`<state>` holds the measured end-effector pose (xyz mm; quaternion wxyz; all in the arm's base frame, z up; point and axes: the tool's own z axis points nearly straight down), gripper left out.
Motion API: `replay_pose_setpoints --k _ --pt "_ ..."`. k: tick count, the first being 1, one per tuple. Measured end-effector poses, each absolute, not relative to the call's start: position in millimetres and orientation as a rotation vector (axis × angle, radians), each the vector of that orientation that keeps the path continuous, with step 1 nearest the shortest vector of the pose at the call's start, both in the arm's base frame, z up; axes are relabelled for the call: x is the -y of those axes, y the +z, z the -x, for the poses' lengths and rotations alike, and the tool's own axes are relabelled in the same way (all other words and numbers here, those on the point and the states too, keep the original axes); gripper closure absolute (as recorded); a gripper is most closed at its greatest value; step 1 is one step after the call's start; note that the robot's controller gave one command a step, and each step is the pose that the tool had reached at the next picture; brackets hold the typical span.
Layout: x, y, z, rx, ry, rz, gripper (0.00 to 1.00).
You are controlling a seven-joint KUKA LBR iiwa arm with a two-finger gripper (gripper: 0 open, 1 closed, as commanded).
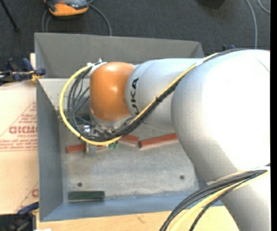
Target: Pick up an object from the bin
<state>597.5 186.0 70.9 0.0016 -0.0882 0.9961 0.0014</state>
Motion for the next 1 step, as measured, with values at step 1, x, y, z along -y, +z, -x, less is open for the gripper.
replay_pose_setpoints --k 1 --pt "-186.0 70.8 -597.5 -3.126 0.005 0.276 1.0"
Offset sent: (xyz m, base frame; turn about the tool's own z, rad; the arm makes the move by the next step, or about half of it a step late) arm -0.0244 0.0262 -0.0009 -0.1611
